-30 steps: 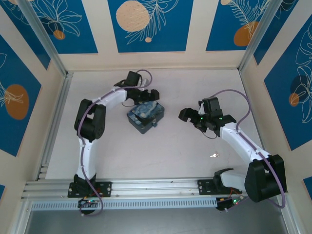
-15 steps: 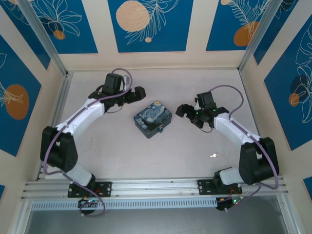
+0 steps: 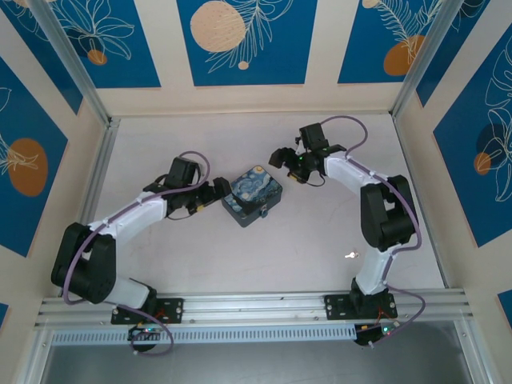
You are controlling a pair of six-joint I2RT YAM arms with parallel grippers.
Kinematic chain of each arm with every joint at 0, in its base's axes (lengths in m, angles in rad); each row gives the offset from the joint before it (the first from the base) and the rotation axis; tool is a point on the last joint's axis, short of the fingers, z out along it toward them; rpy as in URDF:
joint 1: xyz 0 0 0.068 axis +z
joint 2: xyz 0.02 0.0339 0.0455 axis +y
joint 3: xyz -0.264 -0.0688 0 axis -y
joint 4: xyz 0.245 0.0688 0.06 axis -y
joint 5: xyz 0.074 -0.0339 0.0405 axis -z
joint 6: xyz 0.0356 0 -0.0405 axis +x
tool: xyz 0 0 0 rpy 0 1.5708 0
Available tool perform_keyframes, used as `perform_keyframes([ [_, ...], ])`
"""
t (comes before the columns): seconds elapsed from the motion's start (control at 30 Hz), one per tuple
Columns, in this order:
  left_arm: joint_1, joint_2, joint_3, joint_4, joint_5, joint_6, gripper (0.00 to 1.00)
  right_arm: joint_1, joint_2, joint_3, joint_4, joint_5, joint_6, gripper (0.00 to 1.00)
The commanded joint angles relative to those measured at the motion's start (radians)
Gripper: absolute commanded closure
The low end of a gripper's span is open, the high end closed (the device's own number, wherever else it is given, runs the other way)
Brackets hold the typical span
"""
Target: Unlock the padlock with the key
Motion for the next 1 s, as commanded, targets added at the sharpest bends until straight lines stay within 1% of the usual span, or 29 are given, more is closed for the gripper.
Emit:
perform_keyframes([
  [0.0,-0.016,0.048,0.012,0.119,0.055,-0.051,0.00,0.023,0.008,0.010,0.007,-0.051,0.039,0.22],
  [0.13,-0.023,0.125,0.061,0.169,0.086,-0.066,0.00,0.052,-0.024,-0.032,0.020,-0.045,0.049,0.23],
  [0.4,-0.025,0.236,0.167,0.176,0.106,-0.053,0.00,0.085,-0.146,-0.204,0.086,-0.062,0.092,0.23],
  [0.57,-0.027,0.282,0.218,0.170,0.120,-0.040,0.00,0.101,-0.225,-0.294,0.097,-0.032,0.111,0.22],
  [0.67,-0.027,0.304,0.242,0.171,0.125,-0.040,0.00,0.101,-0.246,-0.315,0.095,-0.015,0.117,0.22],
  [0.97,-0.027,0.348,0.281,0.181,0.134,-0.040,0.00,0.101,-0.243,-0.308,0.066,0.003,0.132,0.19],
])
